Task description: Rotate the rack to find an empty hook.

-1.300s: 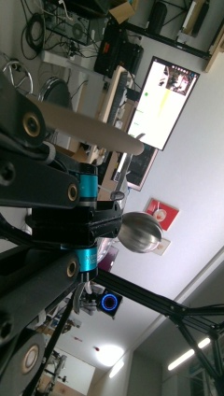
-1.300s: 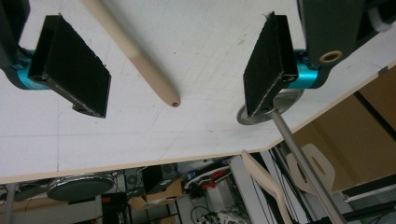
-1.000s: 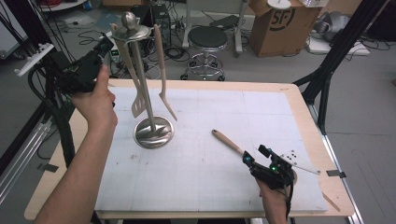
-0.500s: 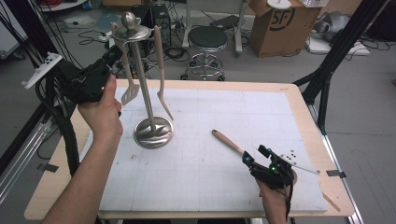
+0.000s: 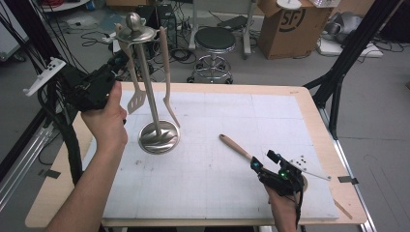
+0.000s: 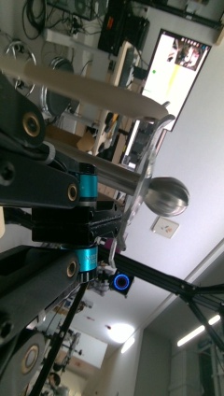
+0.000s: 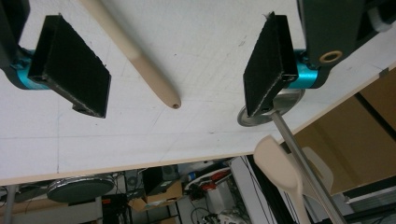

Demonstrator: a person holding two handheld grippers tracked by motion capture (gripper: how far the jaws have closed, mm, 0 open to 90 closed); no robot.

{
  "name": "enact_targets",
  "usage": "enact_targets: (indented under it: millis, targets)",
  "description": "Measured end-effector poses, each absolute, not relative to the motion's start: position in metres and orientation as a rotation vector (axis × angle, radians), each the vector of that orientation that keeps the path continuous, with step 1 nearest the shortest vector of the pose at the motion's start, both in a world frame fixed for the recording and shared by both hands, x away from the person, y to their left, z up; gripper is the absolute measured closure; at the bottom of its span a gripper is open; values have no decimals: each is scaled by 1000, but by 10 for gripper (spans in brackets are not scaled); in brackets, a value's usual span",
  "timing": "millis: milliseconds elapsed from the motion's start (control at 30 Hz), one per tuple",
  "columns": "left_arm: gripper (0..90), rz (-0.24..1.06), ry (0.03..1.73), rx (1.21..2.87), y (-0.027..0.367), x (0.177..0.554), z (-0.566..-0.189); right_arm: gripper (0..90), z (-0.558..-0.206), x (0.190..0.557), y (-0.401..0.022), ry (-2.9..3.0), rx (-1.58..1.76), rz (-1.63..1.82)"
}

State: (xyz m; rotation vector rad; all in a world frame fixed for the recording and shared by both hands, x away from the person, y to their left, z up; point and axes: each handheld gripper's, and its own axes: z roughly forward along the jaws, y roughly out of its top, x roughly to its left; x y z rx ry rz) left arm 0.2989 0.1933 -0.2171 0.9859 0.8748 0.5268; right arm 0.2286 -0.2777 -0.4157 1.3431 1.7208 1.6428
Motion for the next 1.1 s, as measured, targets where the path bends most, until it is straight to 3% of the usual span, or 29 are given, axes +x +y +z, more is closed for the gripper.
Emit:
enact_targets:
  millis: [100,233,300,667,1100]
  targets:
    - [879,507,866,1002,195,299,-221,225,-416,229,-277,1728,1345,1640]
    - [622,461,883,1049,196,303,-226,225,-416,229,-277,1733,1344,1634]
    - [561,448,888,1066,197,304,-231,225,-416,229,-277,1731,1350,1637]
    - [379,406,866,1095,208,300,-254,224,-418,230,-275,1749,1348,1625]
    - [331,408,876,1142,212,294,-282,224,-418,230,-275,1752,1350,1625]
